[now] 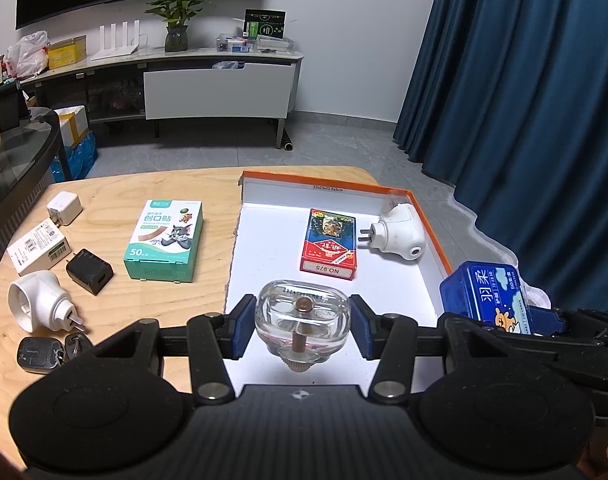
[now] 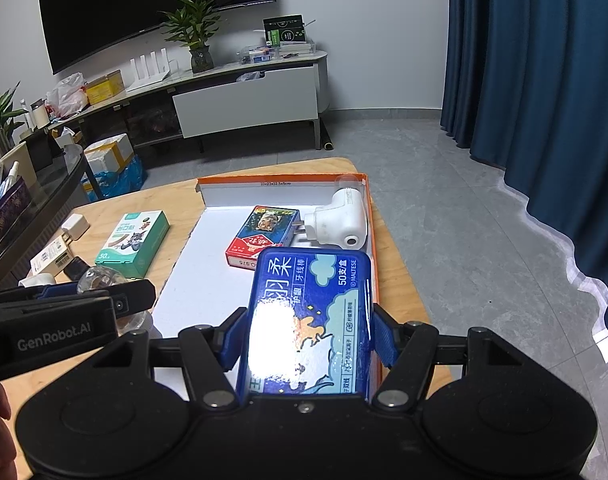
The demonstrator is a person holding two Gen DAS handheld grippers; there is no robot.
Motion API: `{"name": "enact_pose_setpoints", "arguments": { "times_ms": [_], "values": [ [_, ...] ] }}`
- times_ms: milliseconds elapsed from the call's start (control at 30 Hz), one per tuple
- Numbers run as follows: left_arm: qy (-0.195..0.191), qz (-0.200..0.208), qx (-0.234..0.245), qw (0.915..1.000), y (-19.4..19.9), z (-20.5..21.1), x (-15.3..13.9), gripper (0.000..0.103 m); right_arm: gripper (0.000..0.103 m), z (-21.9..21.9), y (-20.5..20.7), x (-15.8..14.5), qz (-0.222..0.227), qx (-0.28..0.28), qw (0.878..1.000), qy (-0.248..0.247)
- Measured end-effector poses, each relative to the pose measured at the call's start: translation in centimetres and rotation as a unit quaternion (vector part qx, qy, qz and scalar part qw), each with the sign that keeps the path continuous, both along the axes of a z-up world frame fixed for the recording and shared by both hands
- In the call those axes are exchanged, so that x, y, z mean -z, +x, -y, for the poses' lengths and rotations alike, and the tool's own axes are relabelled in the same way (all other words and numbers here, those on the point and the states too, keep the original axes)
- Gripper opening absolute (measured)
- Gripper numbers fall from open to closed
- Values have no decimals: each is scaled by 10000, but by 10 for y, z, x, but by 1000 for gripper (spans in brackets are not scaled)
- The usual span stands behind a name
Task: Organize rigid objects
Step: 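Hold the glass bottle and tissue pack above the white box with both grippers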
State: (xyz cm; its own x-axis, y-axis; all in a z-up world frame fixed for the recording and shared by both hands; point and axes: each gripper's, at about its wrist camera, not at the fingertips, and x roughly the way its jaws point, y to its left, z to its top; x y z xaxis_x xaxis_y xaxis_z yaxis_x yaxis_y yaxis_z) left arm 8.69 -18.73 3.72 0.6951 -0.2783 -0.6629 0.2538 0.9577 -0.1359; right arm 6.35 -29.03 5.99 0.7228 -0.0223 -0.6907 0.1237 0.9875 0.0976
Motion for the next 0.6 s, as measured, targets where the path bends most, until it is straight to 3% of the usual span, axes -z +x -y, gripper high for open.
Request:
{"name": "enact_pose_setpoints", "arguments": {
  "times_ms": [600],
  "values": [
    [2,7,-1,10000,0,1,0,50,76,-1,1,0,-13,-5,10000,-6]
  ]
}}
